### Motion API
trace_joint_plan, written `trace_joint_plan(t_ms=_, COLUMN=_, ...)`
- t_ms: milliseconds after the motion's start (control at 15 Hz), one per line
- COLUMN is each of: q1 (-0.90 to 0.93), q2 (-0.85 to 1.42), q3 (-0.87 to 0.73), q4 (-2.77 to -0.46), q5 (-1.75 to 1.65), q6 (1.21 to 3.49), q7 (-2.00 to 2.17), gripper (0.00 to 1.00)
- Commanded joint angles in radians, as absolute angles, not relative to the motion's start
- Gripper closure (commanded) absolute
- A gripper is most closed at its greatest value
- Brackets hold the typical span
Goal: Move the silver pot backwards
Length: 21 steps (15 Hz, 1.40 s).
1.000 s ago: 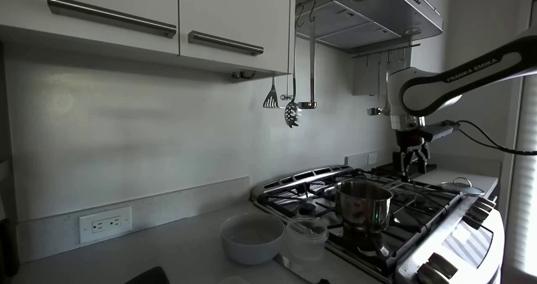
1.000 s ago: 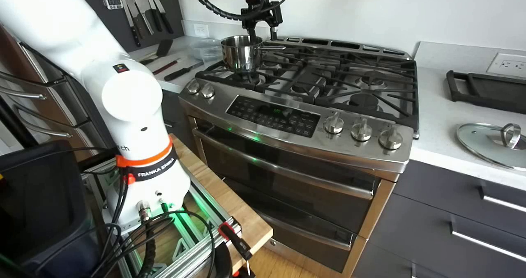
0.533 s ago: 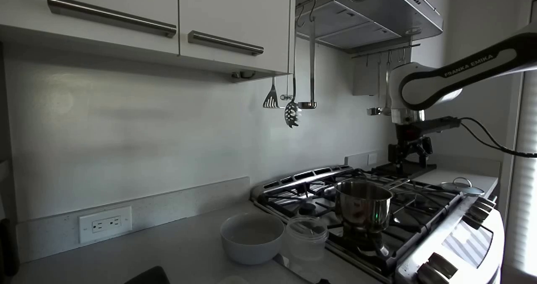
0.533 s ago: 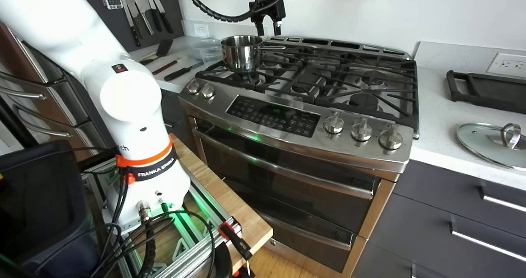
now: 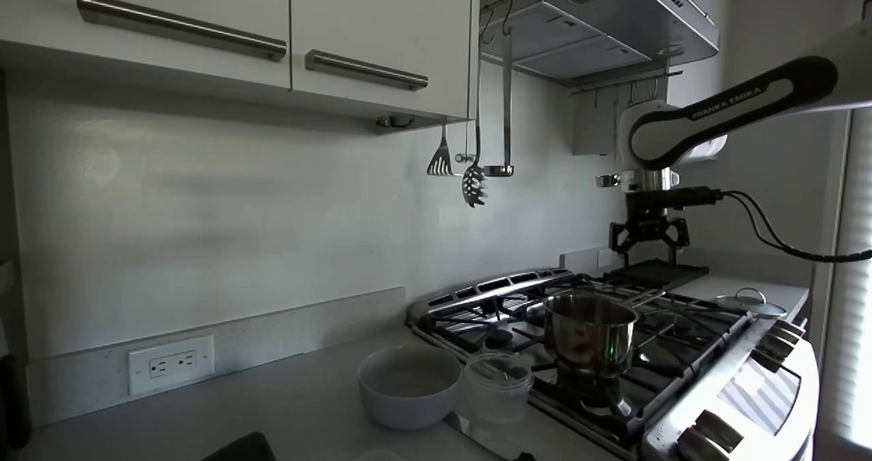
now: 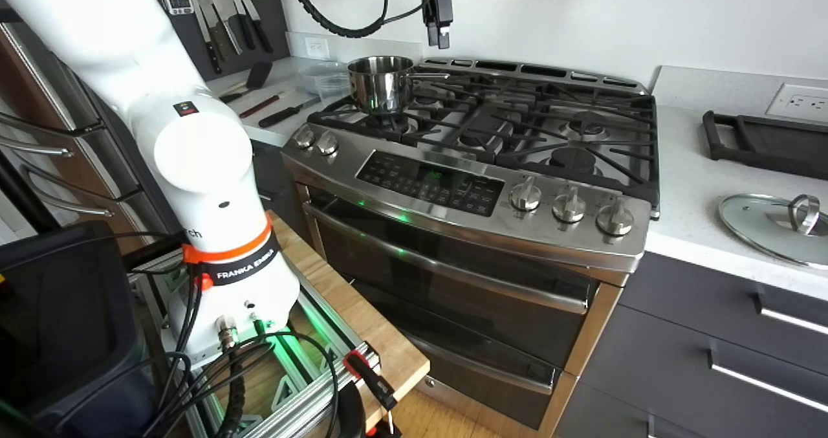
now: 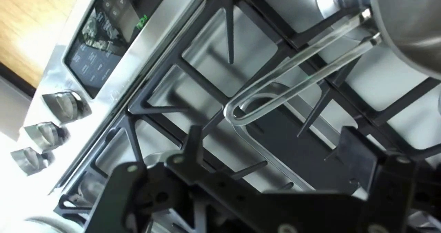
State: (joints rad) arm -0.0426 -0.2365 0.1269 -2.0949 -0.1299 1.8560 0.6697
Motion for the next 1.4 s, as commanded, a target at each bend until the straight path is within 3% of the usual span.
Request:
trace_joint_plan(t_ms=0, q1=-0.034, q2=-0.143, q3=0.129, q4=-2.026, q5=-0.088, q6=1.845, q7=0.863, gripper=0.0)
trace_joint_plan(t_ms=1333, q1=0.028, q2=-0.133, q3=0.113, q4=-2.103, q5=0.088, q6=1.856, q7=1.178, gripper=0.0)
